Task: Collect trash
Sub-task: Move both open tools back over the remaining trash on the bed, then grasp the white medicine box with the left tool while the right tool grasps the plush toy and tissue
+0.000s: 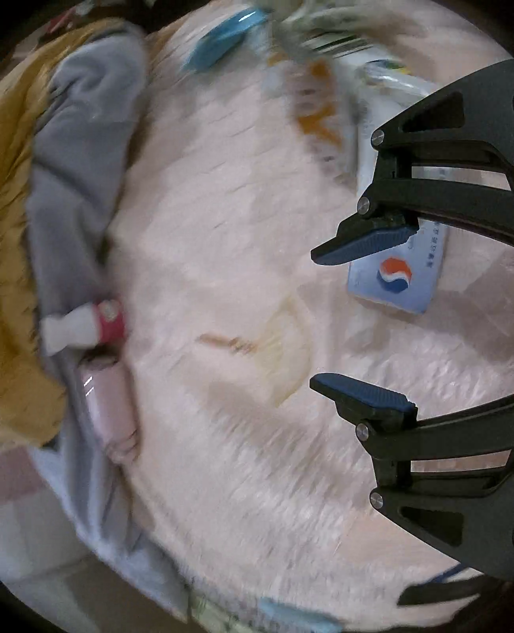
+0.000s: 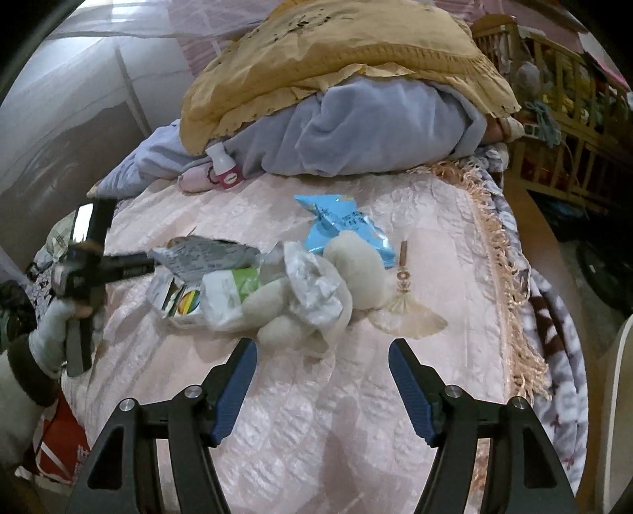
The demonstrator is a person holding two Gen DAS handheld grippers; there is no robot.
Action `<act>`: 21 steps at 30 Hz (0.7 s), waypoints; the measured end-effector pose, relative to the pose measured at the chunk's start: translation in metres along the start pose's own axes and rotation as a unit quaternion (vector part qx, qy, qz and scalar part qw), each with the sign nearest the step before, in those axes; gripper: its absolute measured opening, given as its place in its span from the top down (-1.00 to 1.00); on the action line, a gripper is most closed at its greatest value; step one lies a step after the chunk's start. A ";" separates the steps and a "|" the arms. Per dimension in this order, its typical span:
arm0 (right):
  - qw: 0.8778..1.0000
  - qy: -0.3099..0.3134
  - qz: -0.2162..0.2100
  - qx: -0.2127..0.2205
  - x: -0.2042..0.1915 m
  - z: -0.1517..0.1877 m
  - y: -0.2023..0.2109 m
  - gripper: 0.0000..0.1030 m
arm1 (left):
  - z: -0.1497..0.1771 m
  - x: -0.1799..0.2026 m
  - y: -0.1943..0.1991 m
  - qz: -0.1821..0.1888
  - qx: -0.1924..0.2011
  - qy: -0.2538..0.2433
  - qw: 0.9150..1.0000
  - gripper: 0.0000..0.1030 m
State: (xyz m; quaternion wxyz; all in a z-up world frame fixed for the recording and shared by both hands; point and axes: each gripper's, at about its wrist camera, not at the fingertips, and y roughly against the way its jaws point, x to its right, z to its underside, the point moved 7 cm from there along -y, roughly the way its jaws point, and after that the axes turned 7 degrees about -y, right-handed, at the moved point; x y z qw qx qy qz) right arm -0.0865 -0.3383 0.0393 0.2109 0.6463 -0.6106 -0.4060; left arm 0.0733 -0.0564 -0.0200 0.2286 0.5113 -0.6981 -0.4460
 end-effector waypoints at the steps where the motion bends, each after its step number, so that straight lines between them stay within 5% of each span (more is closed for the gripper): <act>1: 1.000 -0.004 0.000 0.001 0.001 -0.003 -0.002 -0.31 | 0.006 0.004 0.002 0.021 -0.003 -0.003 1.000 -0.08; 5: 1.000 -0.017 -0.007 0.002 -0.003 -0.018 -0.015 -0.39 | 0.044 0.027 0.017 0.109 -0.028 -0.029 0.993 -0.08; 9: 0.999 -0.019 -0.020 -0.020 -0.012 -0.026 -0.038 -0.36 | 0.075 0.038 0.040 0.138 -0.029 -0.042 0.989 -0.08; 10: 0.999 -0.023 -0.024 -0.029 -0.013 -0.025 -0.043 -0.25 | 0.078 0.037 0.045 0.143 -0.026 -0.037 0.989 -0.08; 12: 0.999 -0.022 -0.020 -0.026 -0.012 -0.024 -0.044 0.37 | 0.082 0.033 0.060 0.162 -0.016 -0.005 0.987 -0.08; 15: 1.000 0.015 0.009 -0.016 -0.012 -0.020 -0.032 0.55 | 0.083 0.029 0.081 0.180 0.000 0.029 0.983 -0.08; 21: 0.995 0.081 0.049 -0.017 -0.002 -0.004 0.010 0.60 | 0.101 0.024 0.103 0.173 -0.001 0.073 0.982 -0.08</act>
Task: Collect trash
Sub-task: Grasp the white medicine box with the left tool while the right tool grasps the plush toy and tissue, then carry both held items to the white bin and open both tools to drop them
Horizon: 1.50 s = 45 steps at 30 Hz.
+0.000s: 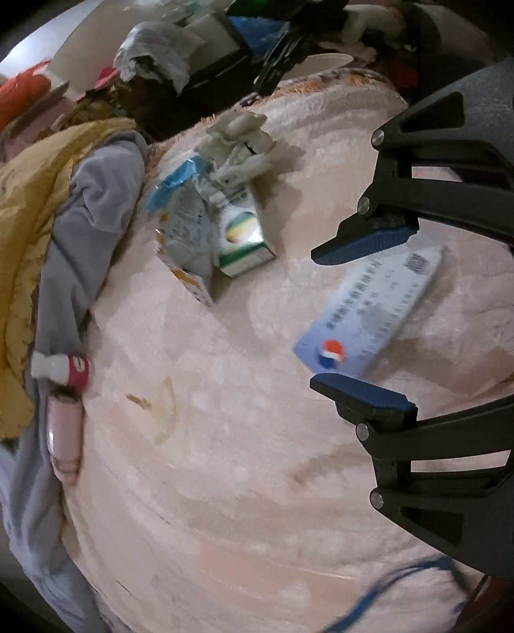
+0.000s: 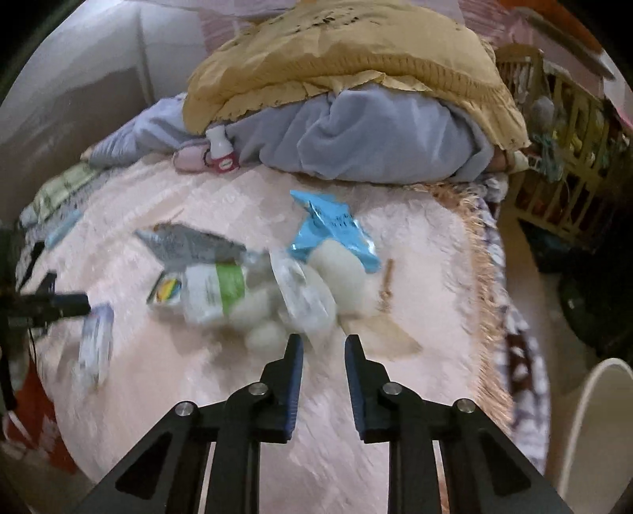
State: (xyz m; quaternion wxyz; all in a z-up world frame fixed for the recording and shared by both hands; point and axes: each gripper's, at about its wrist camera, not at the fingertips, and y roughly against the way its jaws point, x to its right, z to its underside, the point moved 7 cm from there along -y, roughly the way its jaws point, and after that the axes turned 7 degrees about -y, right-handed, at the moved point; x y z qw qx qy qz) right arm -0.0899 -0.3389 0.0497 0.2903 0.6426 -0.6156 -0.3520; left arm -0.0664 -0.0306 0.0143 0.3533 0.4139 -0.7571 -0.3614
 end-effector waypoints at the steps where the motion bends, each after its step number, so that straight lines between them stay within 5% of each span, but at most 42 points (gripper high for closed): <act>1: 1.000 0.007 -0.002 -0.007 0.001 0.003 0.003 0.60 | 0.001 -0.001 -0.001 -0.006 -0.006 0.004 1.000 -0.08; 4: 1.000 0.003 -0.015 0.000 0.006 0.006 0.010 0.58 | 0.013 -0.011 -0.005 -0.010 -0.022 0.033 0.999 -0.08; 6: 0.999 -0.033 -0.028 0.015 0.013 -0.001 0.010 -0.08 | 0.021 -0.014 -0.010 0.001 -0.031 0.051 0.998 -0.08; 8: 0.994 -0.084 -0.063 0.018 0.016 -0.007 0.002 -0.48 | 0.022 -0.012 -0.014 0.006 -0.031 0.065 0.997 -0.08; 14: 0.958 -0.240 -0.155 -0.011 0.020 -0.026 -0.046 -0.48 | 0.006 0.002 -0.032 0.025 -0.016 0.095 0.995 -0.16; 20: 0.938 -0.297 -0.167 -0.056 0.015 -0.031 -0.090 -0.49 | -0.008 0.023 -0.054 -0.015 -0.014 0.058 0.998 -0.21; 21: 0.938 -0.294 -0.170 -0.064 0.011 -0.029 -0.094 -0.35 | -0.009 0.025 -0.056 -0.022 -0.015 0.050 0.998 -0.21; 23: 0.950 -0.265 -0.154 -0.060 0.005 -0.026 -0.094 -0.05 | -0.007 0.031 -0.059 -0.042 -0.019 0.022 0.999 -0.22; 28: 0.976 -0.184 -0.114 -0.026 0.000 -0.020 -0.062 0.00 | 0.002 0.042 -0.058 -0.059 -0.027 -0.031 0.997 -0.13; 32: 0.988 -0.124 -0.089 -0.010 0.000 -0.007 -0.029 -0.01 | 0.002 0.048 -0.052 -0.024 -0.028 -0.017 0.999 0.14; 45: 0.993 -0.098 -0.061 0.016 0.024 0.040 0.036 -0.01 | -0.019 0.130 -0.020 0.020 0.017 -0.061 0.998 0.14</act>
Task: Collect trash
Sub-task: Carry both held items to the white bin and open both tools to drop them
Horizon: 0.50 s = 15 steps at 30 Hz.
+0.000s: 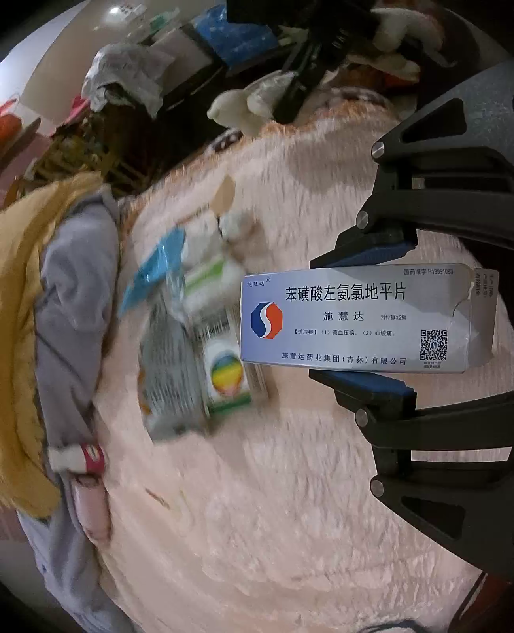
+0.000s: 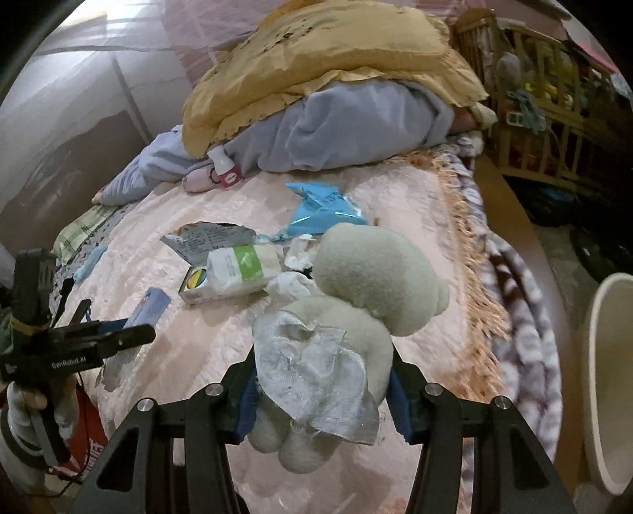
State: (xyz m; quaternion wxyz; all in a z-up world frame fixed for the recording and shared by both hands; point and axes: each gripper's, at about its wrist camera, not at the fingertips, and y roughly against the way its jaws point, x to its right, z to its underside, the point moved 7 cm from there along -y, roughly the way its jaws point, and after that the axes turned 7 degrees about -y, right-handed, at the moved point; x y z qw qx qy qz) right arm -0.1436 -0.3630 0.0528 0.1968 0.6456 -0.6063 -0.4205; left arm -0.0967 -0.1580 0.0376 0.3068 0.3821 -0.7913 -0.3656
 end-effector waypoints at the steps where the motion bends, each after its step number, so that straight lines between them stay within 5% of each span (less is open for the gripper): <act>1: 1.000 -0.001 0.000 0.001 0.002 0.002 0.004 -0.01 | -0.004 0.007 -0.001 0.003 0.001 -0.005 1.000 0.14; 15: 0.999 -0.006 0.033 0.037 0.038 0.012 0.054 -0.02 | -0.045 0.118 -0.008 0.017 0.024 -0.105 0.994 0.14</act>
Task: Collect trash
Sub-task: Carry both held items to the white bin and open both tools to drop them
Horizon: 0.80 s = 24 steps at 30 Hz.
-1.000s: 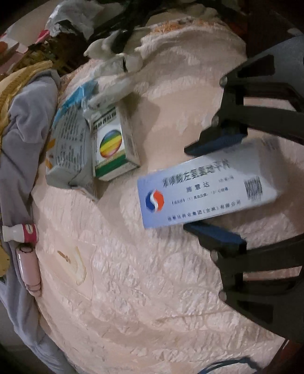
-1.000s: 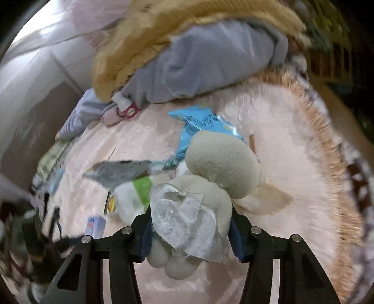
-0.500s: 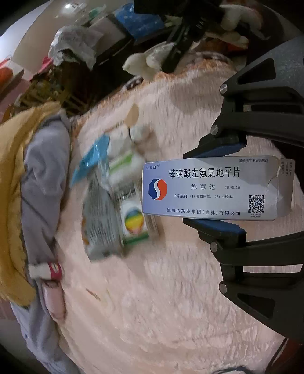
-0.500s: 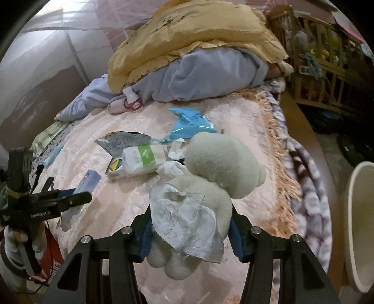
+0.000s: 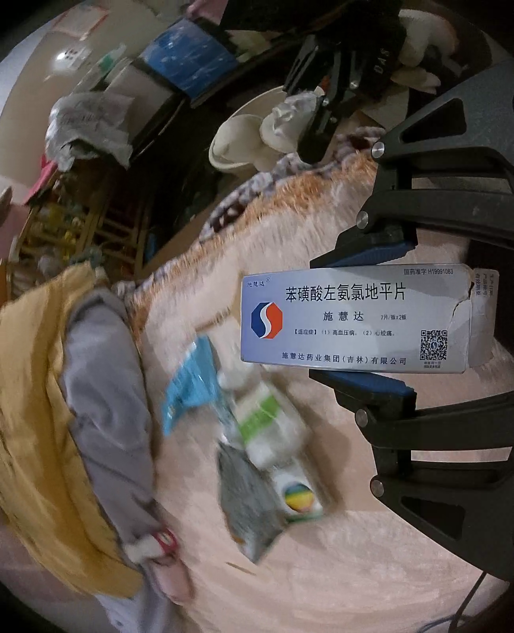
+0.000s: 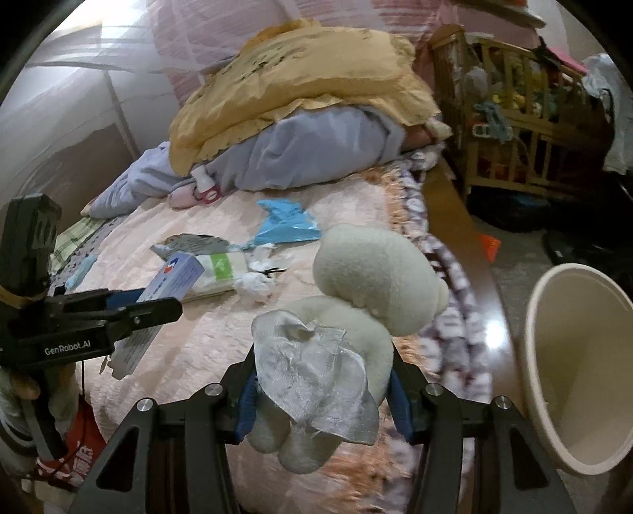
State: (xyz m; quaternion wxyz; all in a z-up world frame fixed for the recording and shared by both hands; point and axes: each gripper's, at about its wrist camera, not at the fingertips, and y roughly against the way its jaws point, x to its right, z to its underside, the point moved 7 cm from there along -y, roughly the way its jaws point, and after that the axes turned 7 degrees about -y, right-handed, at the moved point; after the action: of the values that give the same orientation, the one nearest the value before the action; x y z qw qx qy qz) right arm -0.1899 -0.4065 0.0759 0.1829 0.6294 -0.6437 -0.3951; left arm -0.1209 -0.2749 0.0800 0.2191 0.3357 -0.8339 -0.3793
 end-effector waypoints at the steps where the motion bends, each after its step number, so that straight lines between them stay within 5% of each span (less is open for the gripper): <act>1: 1.000 -0.002 0.004 0.003 0.005 0.000 0.004 -0.02 | -0.004 0.005 -0.001 0.000 0.002 -0.006 1.000 0.14; 13: 0.996 -0.042 0.070 0.023 0.089 0.004 0.042 -0.03 | -0.053 0.085 -0.027 0.023 0.008 -0.084 0.996 0.14; 24: 0.985 -0.115 0.124 0.029 0.182 0.021 0.069 -0.03 | -0.082 0.174 -0.065 0.093 -0.007 -0.126 0.988 0.14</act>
State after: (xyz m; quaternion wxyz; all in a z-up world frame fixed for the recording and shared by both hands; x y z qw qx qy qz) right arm -0.2768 -0.5818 0.0668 0.1373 0.5000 -0.7448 -0.4201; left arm -0.1628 -0.4728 0.0986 0.1487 0.2047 -0.8798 -0.4023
